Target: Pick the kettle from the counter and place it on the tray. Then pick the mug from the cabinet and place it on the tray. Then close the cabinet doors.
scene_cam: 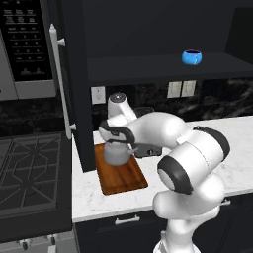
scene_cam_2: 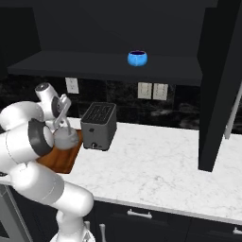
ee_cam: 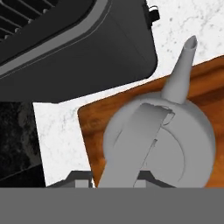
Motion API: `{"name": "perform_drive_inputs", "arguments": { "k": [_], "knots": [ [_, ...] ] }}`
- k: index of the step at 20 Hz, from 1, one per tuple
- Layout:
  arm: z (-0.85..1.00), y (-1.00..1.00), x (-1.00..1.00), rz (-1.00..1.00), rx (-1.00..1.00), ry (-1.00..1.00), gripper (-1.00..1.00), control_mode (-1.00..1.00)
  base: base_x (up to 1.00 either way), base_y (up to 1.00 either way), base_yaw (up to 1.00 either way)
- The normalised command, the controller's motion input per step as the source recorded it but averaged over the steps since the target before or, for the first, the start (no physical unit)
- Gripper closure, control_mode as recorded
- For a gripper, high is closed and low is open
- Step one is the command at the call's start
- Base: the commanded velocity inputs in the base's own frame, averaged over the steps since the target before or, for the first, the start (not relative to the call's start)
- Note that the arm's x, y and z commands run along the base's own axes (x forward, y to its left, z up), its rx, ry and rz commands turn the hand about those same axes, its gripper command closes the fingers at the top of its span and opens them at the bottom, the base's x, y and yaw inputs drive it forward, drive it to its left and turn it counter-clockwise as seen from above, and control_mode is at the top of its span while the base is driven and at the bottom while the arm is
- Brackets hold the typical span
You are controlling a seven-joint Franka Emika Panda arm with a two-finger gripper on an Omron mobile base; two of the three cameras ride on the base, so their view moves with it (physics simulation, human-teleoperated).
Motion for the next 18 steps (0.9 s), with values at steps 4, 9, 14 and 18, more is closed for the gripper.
{"name": "perform_drive_inputs", "arguments": {
  "k": [4, 9, 14, 18],
  "knots": [
    [-0.08, 0.0, -0.37, -0.18, 0.0, 0.0, -1.0, -1.0, 0.0, 0.0, 0.0],
    [0.0, 0.0, -0.27, -0.2, 0.0, 0.0, -1.0, -1.0, 0.0, 0.0, 0.0],
    [0.25, 0.01, -0.12, -0.21, 0.0, 0.0, -1.0, -1.0, 0.0, 0.0, 0.0],
    [0.43, 0.03, -0.18, -0.18, 0.0, 0.0, -1.0, -1.0, 0.0, 0.0, 0.0]
  ]
}}
